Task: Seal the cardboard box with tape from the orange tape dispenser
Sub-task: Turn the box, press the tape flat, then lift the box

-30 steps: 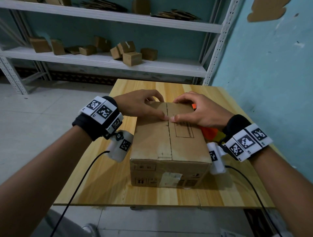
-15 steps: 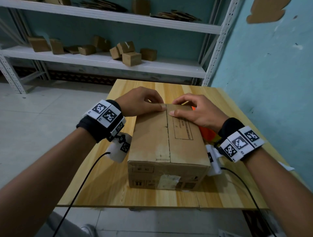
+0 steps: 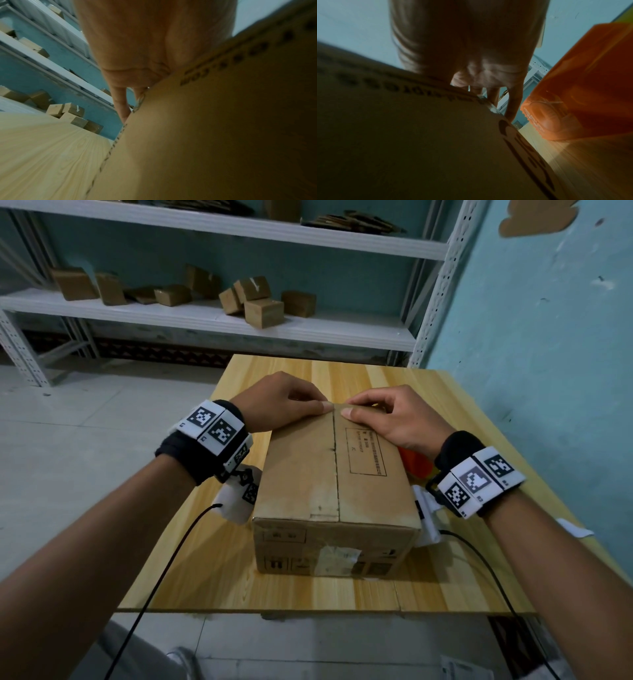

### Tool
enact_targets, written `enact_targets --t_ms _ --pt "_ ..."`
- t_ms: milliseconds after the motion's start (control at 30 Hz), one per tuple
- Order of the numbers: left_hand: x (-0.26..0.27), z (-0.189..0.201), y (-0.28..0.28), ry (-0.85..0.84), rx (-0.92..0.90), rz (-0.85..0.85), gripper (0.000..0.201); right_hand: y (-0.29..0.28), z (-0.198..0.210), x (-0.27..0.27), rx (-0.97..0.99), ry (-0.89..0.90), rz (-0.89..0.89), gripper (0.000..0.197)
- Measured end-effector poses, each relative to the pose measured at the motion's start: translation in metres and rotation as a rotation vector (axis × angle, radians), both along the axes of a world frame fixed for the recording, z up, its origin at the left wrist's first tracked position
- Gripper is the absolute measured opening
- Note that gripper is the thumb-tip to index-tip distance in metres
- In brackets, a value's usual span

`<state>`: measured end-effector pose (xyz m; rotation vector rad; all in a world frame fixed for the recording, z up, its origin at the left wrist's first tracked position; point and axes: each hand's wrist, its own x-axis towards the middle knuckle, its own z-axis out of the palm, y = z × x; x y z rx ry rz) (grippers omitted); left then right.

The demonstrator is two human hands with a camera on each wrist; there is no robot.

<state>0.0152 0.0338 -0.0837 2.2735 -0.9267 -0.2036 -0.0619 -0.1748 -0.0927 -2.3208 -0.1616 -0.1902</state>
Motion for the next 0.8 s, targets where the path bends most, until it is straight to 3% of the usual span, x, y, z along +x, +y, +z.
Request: enact_targets --t_ms 433,600,700,800 --pt "-0.002 0.000 -0.002 0.000 -0.036 0.047 0.026 0.002 -0.001 0.005 -0.057 -0.062 -0.067 0.021" --pt "-0.008 0.013 0.007 0.039 0.051 0.002 0.034 0.000 0.012 -0.006 -0.082 0.026 0.040 0.036" --pt "-0.014 0.024 0.014 0.052 0.029 0.015 0.033 -0.003 0.020 -0.016 -0.101 0.069 0.061 0.064" --pt "-0.022 0.035 0.023 0.111 -0.031 0.019 0.041 -0.002 0.024 -0.024 -0.009 0.100 0.051 0.070"
